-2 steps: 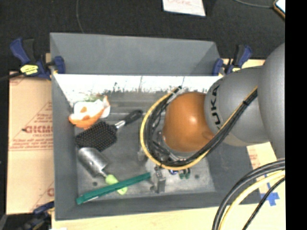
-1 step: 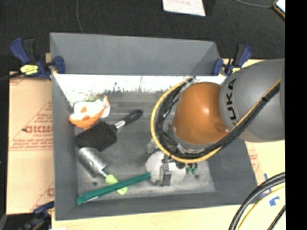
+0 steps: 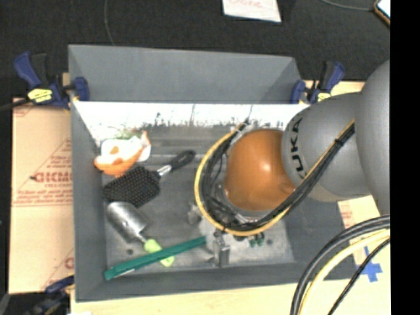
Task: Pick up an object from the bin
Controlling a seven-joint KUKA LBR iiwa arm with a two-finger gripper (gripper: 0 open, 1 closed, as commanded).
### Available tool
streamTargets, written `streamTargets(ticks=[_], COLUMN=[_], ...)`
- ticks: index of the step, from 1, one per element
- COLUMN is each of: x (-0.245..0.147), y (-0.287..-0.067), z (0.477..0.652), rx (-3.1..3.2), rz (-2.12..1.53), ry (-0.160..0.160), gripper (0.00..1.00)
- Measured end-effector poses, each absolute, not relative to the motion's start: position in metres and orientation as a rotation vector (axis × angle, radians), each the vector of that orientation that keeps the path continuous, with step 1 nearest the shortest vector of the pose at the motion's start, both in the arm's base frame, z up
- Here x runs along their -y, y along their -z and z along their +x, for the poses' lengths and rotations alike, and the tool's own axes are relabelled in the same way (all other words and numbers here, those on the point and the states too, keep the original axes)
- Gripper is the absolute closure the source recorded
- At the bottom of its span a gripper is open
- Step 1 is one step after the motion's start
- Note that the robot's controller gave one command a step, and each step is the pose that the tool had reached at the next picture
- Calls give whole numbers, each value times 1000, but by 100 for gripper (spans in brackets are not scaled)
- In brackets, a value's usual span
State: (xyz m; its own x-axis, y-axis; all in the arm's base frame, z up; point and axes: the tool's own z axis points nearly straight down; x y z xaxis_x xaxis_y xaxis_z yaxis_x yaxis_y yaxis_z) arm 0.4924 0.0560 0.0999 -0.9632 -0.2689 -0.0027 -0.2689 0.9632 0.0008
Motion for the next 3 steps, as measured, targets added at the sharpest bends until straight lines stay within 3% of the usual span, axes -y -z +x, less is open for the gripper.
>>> streamTargets(ticks=[1, 2, 3], x=[0, -23, -23], y=[-70, -70, -70], z=[523, 494, 494], rx=[-3108, -3107, -3107], rz=[-265, -386, -386], ry=[1, -4, -4], gripper=[0, 100, 100])
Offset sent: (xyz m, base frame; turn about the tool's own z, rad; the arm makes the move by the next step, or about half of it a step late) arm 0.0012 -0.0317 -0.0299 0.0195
